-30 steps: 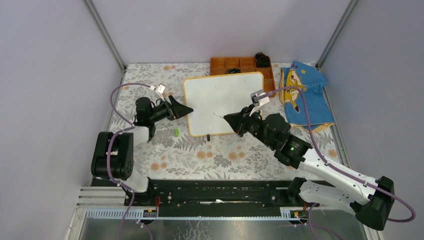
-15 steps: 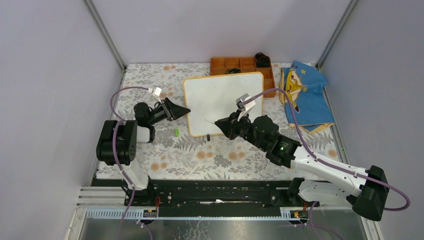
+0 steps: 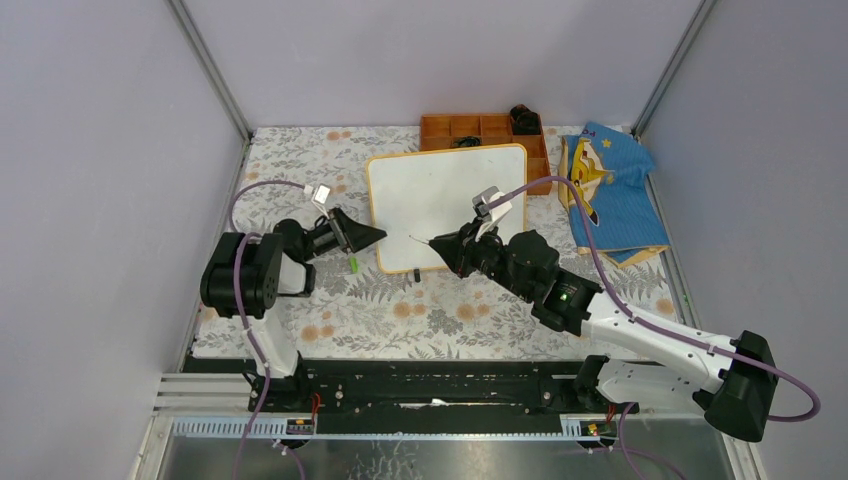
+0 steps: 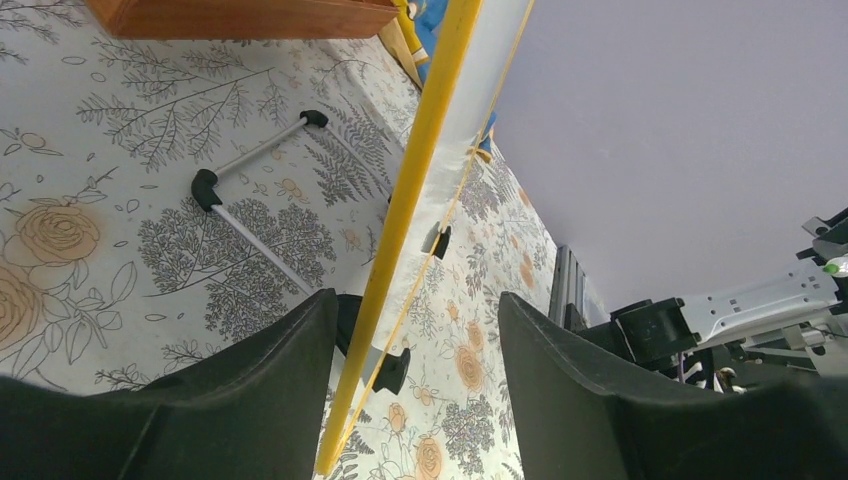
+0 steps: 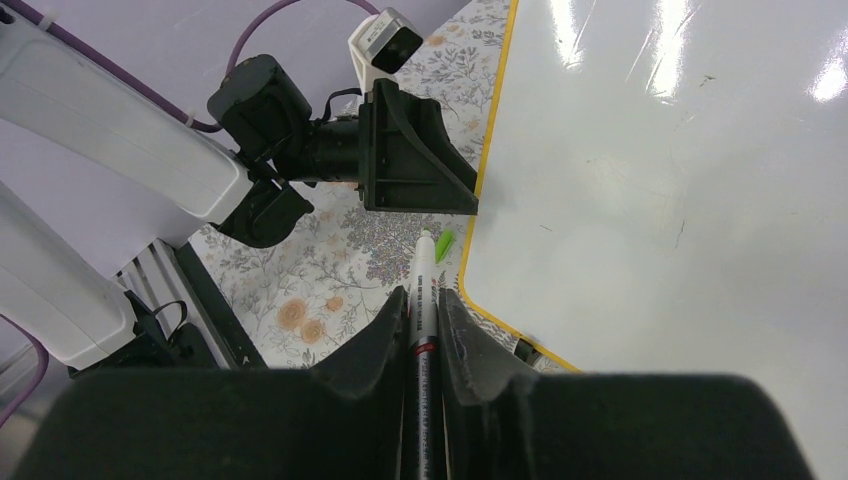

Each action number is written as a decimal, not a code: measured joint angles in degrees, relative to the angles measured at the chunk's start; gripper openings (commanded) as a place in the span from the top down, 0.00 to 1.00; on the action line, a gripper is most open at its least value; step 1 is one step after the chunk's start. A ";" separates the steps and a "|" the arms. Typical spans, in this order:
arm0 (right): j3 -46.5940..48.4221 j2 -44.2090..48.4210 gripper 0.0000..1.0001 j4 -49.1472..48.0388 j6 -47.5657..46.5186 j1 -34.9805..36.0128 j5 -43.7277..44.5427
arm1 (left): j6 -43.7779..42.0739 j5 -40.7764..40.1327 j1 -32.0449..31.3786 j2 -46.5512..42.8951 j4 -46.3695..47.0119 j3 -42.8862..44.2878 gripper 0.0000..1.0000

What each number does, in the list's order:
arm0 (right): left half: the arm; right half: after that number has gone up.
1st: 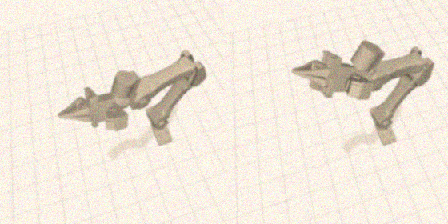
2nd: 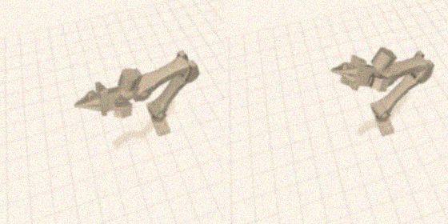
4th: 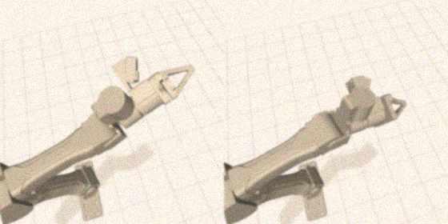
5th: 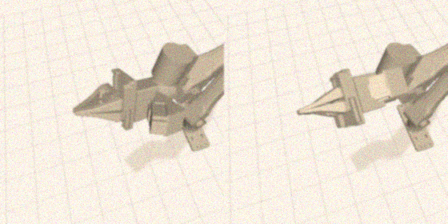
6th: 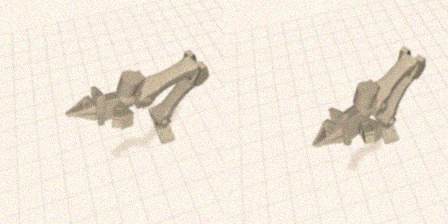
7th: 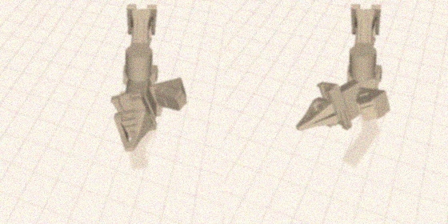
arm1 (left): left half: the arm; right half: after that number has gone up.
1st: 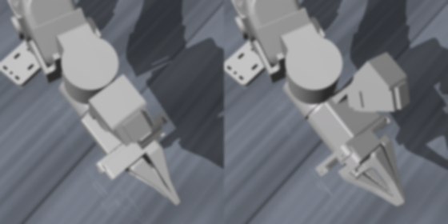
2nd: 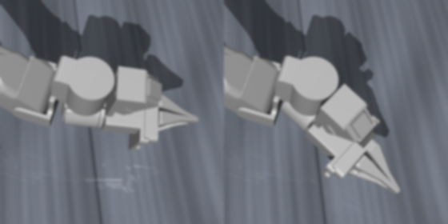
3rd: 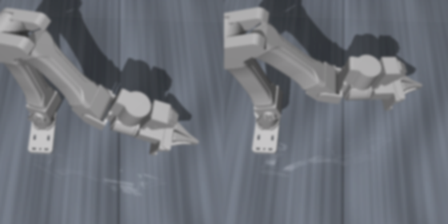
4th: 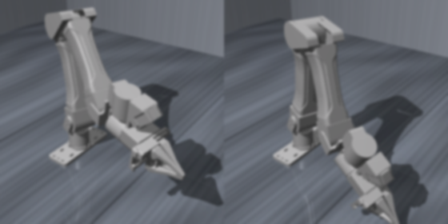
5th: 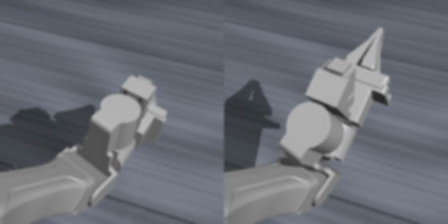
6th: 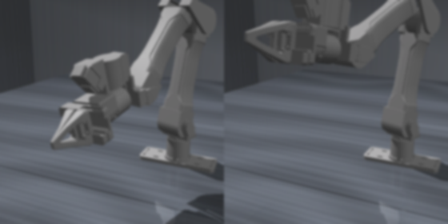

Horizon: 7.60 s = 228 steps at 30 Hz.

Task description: Write a sentence on the whiteboard

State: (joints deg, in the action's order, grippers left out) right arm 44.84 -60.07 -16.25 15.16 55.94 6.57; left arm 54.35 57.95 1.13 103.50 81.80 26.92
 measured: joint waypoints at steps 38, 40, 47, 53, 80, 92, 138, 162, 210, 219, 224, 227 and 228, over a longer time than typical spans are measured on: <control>0.00 -0.44 1.00 -1.29 -0.02 0.00 -0.09 | -2.82 0.11 -0.72 7.37 5.35 -1.49 0.88; 0.00 -0.83 1.00 -1.33 0.00 0.00 -0.09 | -2.97 0.09 -0.72 7.37 5.46 -1.66 0.92; -0.02 -3.15 1.00 -2.29 -0.39 0.15 3.08 | -3.96 -0.26 -0.72 7.37 5.70 -2.12 1.00; 0.00 -8.24 1.00 -5.40 -2.84 2.29 12.92 | -4.39 -0.72 -0.72 7.37 5.97 -2.49 1.00; 12.79 -27.91 1.00 -12.79 -9.42 3.45 26.91 | -4.79 -1.75 -0.76 7.65 6.36 -2.91 1.00; 15.52 -31.10 1.00 -12.59 -9.40 1.60 26.95 | -4.76 -1.86 -0.76 7.82 6.54 -2.91 1.00; 21.68 -37.20 1.00 -11.08 -8.24 0.98 24.15 | -4.76 -2.25 -0.79 8.04 6.62 -2.91 1.00; 19.04 -36.13 1.00 -9.18 -6.25 0.98 24.52 | -4.74 -2.97 -0.79 8.09 6.75 -2.91 1.00; 14.93 -31.80 1.00 -6.60 -5.73 1.49 19.28 | -4.74 -2.86 -0.83 8.31 6.88 -2.93 1.00; 8.76 -18.71 1.00 -6.51 -6.86 1.42 23.19 | -4.74 -2.86 -0.83 8.31 6.91 -2.93 1.00; 4.79 -16.50 1.00 -6.67 -6.93 0.46 25.38 | -4.74 -2.86 -0.83 8.31 6.91 -2.93 1.00; 2.82 -16.52 1.00 -6.25 -6.75 -0.26 25.77 | -4.74 -2.86 -0.83 8.31 6.91 -2.93 1.00; 2.36 -16.57 1.00 -6.12 -6.69 -0.33 25.79 | -4.74 -2.86 -0.83 8.31 6.91 -2.93 1.00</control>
State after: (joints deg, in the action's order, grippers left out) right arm 47.20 -76.64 -22.37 8.47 55.61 32.36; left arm 49.60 55.09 0.30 111.81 88.71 23.99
